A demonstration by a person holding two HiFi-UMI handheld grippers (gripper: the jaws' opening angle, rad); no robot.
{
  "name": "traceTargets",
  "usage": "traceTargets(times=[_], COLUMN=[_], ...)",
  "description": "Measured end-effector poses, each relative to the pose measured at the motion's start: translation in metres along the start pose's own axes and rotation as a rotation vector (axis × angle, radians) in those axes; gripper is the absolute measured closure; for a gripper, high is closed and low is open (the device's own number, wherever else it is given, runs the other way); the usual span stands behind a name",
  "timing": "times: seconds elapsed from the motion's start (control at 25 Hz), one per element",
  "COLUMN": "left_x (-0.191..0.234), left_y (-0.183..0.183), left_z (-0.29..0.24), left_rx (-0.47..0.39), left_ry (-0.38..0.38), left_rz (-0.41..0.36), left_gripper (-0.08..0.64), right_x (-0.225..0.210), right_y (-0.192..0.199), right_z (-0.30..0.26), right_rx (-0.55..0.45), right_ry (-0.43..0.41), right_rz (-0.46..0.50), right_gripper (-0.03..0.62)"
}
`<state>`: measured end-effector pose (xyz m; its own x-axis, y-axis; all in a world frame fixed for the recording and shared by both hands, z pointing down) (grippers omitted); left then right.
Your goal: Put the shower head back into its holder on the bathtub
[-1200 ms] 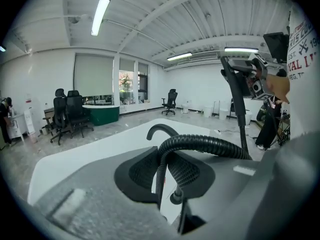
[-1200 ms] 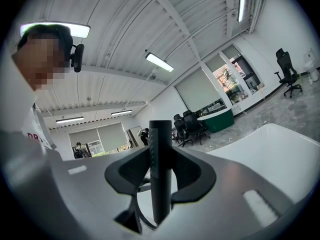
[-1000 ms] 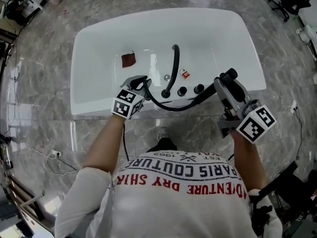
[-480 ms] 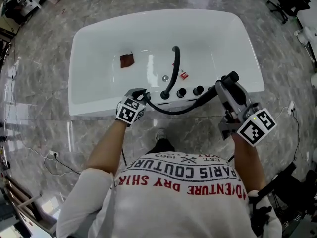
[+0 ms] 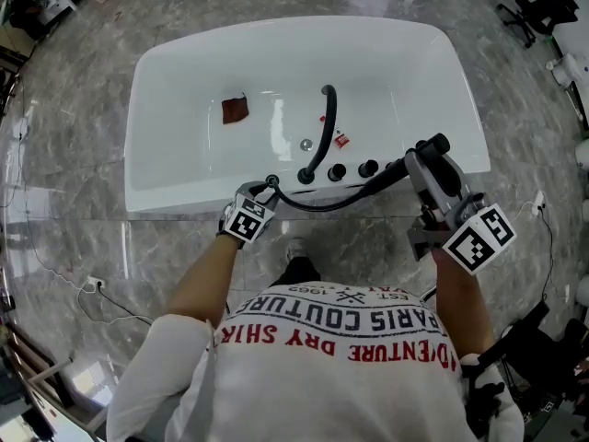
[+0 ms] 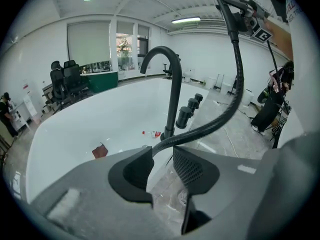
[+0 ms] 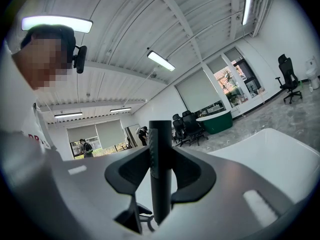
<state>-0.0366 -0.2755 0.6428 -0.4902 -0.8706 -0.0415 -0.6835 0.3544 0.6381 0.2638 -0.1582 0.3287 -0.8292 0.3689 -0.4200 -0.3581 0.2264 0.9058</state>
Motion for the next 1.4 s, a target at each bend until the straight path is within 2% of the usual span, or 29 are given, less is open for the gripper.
traceTargets(times=[0.16, 0.32, 0.44, 0.56, 0.96, 1.4], left_x=[-0.009, -0.020, -0.029, -0.036, -0.008, 0.024], left_y=[0.012, 0.008, 0.002, -0.006, -0.011, -0.042], left_z=[0.000, 0.012, 0.024, 0.038, 0.101, 0.158], left_rx=[0.044, 0.029, -0.009, -0.054, -0.227, -0.372], left_ry=[0.010, 0.033, 0.081, 0.121, 0.120, 0.147], left_rz=[0.022, 0.047, 0.109, 0.174, 0.295, 0.281], left_gripper=[0.418, 0.427, 0.558, 0.560, 0.560, 0.560], right_x=[-0.002, -0.003, 0.000, 0.003, 0.031, 0.044], right_y=[0.001, 0.008, 0.015, 0.020, 0.043, 0.072], right_z=[0.001, -0.004, -0.012, -0.020, -0.083, -0.131], right_rx=[-0.001, 0.014, 0.036, 0.054, 0.119, 0.179], right_ry=[-0.013, -0.040, -0.069, -0.105, -0.185, -0.194], right_rz=[0.000, -0.023, -0.028, -0.036, 0.029, 0.099], right_gripper=[0.453, 0.453, 0.453, 0.453, 0.453, 0.453])
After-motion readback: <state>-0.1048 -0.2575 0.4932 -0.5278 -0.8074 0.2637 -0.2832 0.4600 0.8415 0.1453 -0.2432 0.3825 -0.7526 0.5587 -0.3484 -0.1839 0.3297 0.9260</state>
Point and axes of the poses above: the fingertips, and each gripper's own axes: z backward along the fingers, x to its left, y out of its underside, the point moved 8 cm from there along z, backward along the fingers, and after that the axes turned 9 degrees about -y, right-handed, at the moved point
